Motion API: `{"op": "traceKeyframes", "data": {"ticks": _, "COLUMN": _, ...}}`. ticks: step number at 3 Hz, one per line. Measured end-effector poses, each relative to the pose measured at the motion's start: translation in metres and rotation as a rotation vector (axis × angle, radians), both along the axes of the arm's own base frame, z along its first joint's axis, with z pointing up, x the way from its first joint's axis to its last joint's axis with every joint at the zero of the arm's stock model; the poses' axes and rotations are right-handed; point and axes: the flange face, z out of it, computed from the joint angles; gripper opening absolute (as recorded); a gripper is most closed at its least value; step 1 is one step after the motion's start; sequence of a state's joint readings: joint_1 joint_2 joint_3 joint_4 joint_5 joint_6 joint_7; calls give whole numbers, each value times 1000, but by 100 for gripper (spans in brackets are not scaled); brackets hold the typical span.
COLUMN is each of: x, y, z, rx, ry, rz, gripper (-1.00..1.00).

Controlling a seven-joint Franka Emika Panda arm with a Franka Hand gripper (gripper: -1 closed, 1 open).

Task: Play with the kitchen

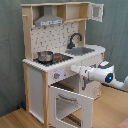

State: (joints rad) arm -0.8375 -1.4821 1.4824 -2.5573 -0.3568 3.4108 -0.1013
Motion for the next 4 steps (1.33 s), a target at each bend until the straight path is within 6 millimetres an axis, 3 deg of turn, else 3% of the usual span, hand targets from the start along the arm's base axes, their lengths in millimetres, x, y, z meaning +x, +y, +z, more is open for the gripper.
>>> {"op": "traceKeyframes", "data": {"ticks": 4, "x": -1, "y": 0, "z": 1, "rx": 454, "ry": 5, "rz": -32, "gripper": -100}}
